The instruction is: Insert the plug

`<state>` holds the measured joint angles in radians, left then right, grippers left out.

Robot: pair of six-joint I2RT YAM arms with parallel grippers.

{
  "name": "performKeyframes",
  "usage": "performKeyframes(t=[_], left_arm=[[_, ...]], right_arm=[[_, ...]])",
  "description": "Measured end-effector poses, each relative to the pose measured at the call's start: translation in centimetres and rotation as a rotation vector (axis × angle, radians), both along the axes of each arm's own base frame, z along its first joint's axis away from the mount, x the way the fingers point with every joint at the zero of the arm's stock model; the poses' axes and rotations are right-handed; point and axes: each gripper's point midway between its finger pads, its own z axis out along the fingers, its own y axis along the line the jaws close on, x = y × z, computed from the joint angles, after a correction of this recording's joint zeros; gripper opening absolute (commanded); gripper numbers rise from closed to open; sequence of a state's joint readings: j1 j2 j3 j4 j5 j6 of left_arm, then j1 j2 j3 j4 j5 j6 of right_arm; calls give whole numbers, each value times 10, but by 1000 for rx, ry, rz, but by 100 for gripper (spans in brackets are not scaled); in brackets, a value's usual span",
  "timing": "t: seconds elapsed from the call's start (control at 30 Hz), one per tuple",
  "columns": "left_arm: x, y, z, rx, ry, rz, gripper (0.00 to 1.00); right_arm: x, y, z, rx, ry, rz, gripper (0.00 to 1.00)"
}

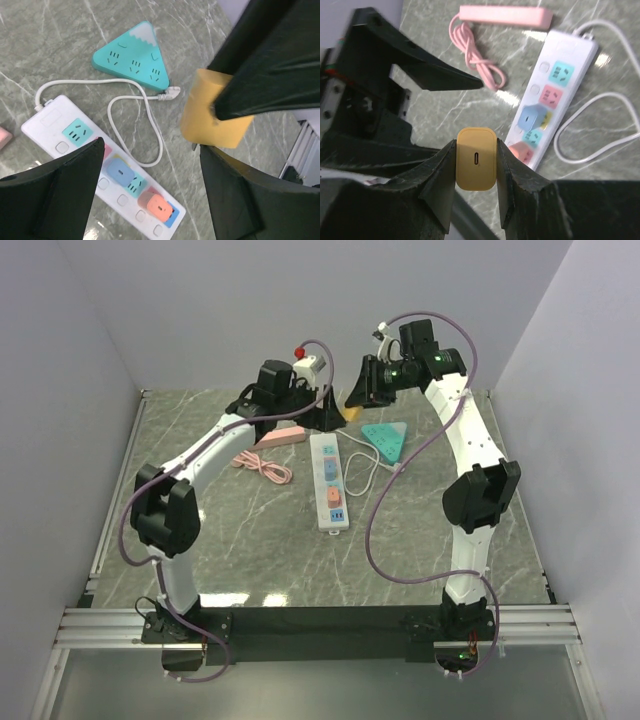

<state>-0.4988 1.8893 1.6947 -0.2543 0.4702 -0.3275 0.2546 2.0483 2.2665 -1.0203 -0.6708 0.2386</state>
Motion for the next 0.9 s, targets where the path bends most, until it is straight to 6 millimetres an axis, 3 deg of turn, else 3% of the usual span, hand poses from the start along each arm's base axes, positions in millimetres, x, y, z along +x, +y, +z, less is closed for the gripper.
performKeyframes(t=[0.37, 0.5, 0.63, 0.9], left_arm=[[-32, 3, 51, -22, -127, -91, 83], [-36, -1, 50, -29, -120, -120, 84], [-28, -8, 50, -33, -123, -129, 86], [-22, -20, 31, -29, -89, -157, 83]], right_arm=[[-12, -4, -11, -12, 79, -1, 0], [-13, -3, -10, -3, 85, 1, 0], [-15, 0, -8, 16, 96, 10, 0], [-23, 7, -8, 65, 143, 39, 0]])
